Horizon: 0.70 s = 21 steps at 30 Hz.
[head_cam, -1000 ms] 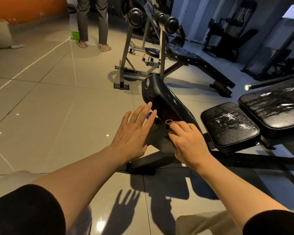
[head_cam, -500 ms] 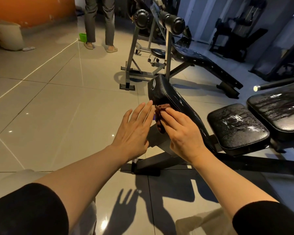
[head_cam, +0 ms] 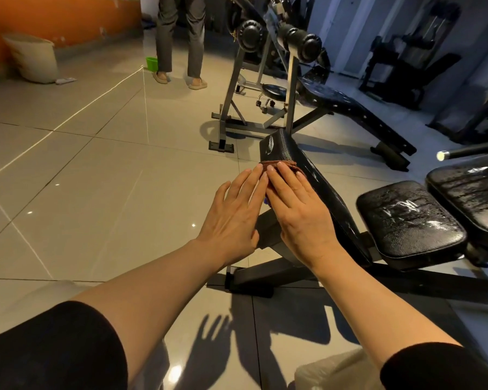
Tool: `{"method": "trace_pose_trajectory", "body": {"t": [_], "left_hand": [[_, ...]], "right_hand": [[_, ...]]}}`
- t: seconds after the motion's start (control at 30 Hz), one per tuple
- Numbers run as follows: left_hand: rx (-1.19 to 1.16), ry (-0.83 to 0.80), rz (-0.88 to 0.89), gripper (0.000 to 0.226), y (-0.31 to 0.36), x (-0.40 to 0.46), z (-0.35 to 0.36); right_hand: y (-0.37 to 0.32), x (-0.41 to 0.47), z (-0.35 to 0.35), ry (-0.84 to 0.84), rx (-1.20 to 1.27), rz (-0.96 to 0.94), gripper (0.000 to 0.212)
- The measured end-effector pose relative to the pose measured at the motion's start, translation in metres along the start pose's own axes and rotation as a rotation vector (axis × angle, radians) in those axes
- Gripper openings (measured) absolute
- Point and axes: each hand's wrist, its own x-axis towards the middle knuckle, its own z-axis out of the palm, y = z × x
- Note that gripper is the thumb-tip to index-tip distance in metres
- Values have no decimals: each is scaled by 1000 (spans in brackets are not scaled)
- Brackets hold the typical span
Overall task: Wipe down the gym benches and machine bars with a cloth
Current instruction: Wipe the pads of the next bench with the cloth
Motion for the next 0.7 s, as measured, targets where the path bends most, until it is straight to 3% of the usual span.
{"method": "trace_pose_trajectory", "body": {"t": [0.57,0.7], "left_hand": [[160,-149,94,103,44,-6,24],[190,-183,72,102,49,-11,23]], "right_hand": [[40,-89,-2,-226,-58,24,71],[39,-96,-5,-243,-51,68,56]]}}
